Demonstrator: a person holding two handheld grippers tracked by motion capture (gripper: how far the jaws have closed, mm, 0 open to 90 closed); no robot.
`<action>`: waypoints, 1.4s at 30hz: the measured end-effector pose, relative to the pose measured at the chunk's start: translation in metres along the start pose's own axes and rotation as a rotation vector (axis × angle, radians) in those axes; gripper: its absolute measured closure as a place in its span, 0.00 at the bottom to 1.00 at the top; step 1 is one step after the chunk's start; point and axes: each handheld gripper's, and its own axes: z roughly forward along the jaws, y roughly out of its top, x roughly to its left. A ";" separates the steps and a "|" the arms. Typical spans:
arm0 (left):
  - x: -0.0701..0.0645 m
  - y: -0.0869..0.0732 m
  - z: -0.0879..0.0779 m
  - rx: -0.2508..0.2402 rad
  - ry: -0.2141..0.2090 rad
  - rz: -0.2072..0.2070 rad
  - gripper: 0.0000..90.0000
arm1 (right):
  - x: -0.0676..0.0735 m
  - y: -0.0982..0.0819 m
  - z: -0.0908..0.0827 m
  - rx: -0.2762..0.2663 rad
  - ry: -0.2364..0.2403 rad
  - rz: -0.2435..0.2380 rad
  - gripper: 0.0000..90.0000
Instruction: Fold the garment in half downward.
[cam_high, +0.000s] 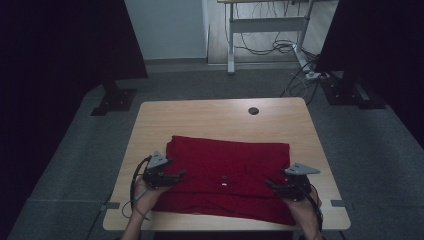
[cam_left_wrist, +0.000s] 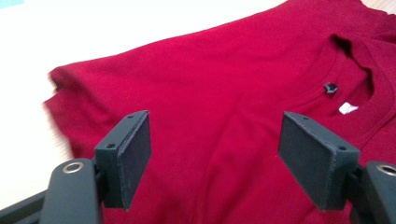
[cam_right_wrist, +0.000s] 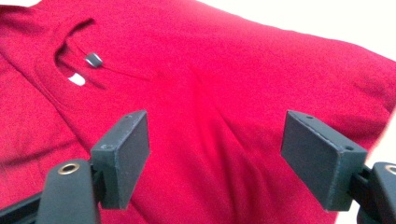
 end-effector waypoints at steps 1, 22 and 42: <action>0.000 0.000 0.000 0.000 0.000 0.000 0.29 | 0.000 0.000 0.000 0.000 0.000 0.000 0.26; -0.035 -0.012 0.063 0.168 -0.001 0.189 0.54 | 0.017 0.014 0.081 0.109 0.097 -0.068 0.60; -0.052 -0.030 -0.021 0.018 -0.212 0.142 0.92 | 0.039 0.001 0.007 -0.032 0.233 -0.053 0.88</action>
